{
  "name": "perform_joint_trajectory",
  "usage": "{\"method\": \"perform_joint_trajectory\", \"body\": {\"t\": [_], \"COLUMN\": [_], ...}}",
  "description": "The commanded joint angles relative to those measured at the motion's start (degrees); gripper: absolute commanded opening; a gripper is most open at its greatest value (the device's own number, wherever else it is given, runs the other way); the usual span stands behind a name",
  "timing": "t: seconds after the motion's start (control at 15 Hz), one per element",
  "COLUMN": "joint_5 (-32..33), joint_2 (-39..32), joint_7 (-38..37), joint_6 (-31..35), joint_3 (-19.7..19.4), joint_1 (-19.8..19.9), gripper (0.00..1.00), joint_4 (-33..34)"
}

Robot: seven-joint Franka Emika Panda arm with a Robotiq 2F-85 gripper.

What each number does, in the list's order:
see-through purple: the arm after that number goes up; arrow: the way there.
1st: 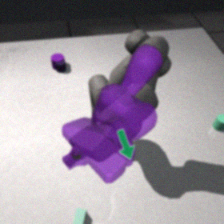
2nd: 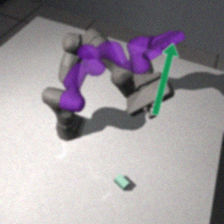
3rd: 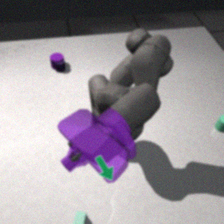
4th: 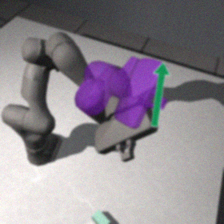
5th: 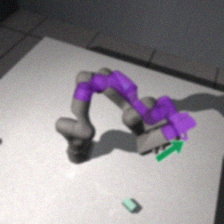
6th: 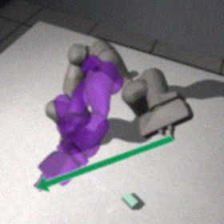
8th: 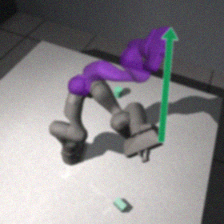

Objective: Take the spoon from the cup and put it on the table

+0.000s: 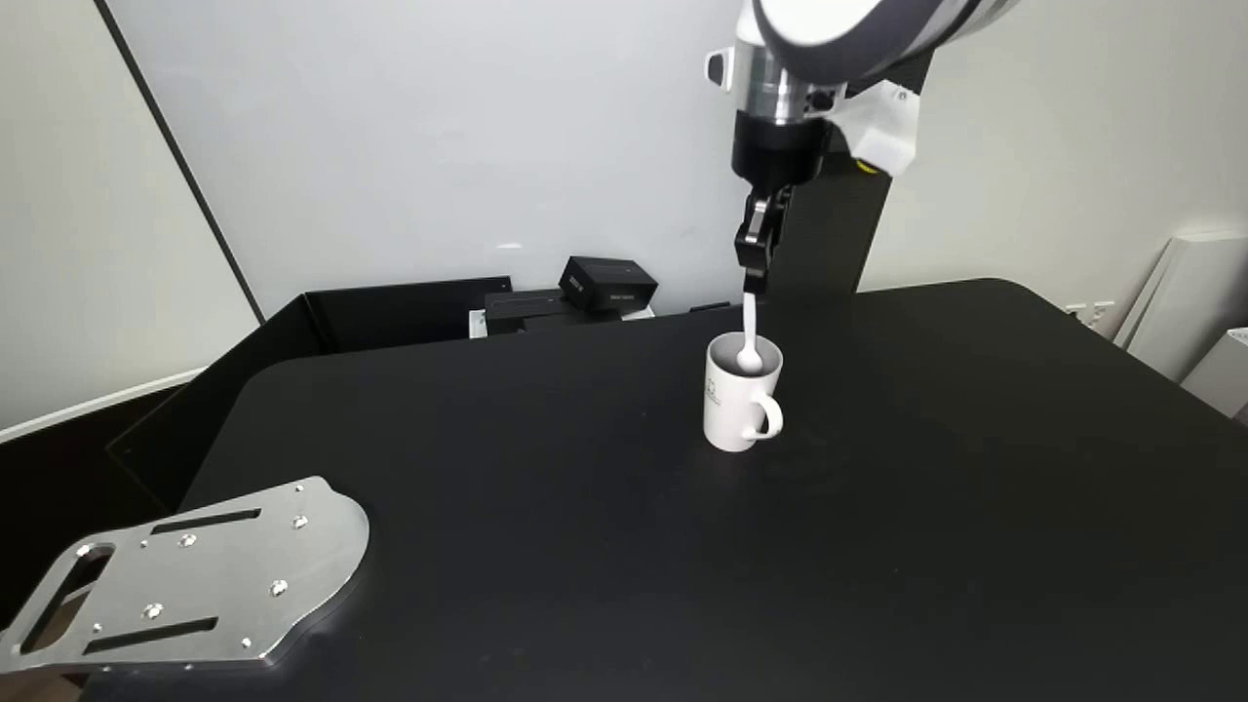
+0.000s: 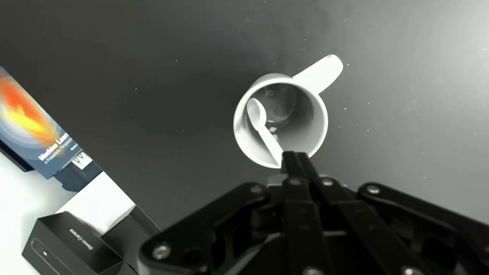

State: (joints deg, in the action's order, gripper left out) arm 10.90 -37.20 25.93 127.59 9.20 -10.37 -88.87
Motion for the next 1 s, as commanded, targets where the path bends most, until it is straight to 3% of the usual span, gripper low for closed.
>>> {"method": "perform_joint_trajectory", "body": {"t": [0.0, 0.2, 0.4, 0.6, 0.93], "joint_5": [-4.06, -6.31, -6.33, -6.93, -6.8], "joint_2": [1.06, 1.92, 3.27, 5.27, 7.7], "joint_7": [1.49, 2.03, 2.27, 5.38, 10.46], "joint_6": [-11.76, -19.09, -21.79, -17.59, -1.33], "joint_3": [1.29, 0.84, 0.01, 0.24, -0.24], "joint_1": [2.59, 3.9, 5.04, 7.3, 10.37], "gripper": [0.0, 0.0, 0.0, 0.0, 0.0], "joint_4": [6.5, 11.28, 12.9, 8.83, -3.82]}}
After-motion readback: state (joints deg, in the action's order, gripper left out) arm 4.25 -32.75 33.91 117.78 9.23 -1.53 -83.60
